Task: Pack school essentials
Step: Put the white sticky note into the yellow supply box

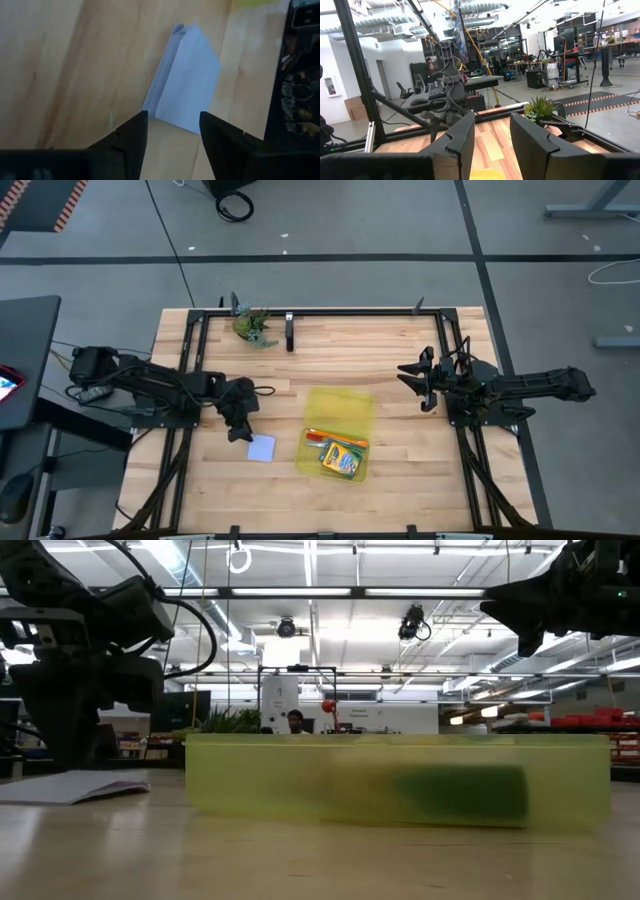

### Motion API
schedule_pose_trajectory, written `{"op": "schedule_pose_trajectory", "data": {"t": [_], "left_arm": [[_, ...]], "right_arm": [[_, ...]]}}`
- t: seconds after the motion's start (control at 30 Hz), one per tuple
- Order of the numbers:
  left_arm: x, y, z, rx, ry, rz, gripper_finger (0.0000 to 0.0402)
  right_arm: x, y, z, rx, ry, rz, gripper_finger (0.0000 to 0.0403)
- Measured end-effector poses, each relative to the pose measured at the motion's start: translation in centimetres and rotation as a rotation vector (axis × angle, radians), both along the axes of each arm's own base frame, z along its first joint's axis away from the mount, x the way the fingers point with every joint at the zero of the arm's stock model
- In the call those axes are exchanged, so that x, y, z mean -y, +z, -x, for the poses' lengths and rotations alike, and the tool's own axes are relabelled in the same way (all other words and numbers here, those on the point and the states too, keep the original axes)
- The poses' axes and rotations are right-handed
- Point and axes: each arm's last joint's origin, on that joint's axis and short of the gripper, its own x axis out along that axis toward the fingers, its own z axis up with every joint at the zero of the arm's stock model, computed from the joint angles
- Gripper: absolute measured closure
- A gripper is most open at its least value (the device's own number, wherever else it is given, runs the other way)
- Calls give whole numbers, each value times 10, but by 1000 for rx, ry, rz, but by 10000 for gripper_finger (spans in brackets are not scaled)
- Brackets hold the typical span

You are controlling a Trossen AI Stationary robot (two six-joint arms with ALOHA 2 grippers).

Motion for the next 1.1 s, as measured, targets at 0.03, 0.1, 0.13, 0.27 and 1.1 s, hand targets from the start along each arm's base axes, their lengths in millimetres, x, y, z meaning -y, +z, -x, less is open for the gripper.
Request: {"op": "schedule_pose_trajectory", "data": {"t": [0.03, 0.1, 0.13, 0.27, 1.1], "left_arm": [[1, -1, -1, -2, -6, 0, 216], [3, -4, -2, -12, -15, 1, 219], [3, -5, -2, -14, -17, 2, 220], [6, -6, -6, -7, -21, 20, 225], [10, -2, -10, 32, -28, 87, 228]], "right_arm": [[0, 0, 0, 0, 0, 0, 272], [0, 0, 0, 0, 0, 0, 272], [0, 0, 0, 0, 0, 0, 272], [0, 0, 0, 0, 0, 0, 272], [0, 0, 0, 0, 0, 0, 272]]}}
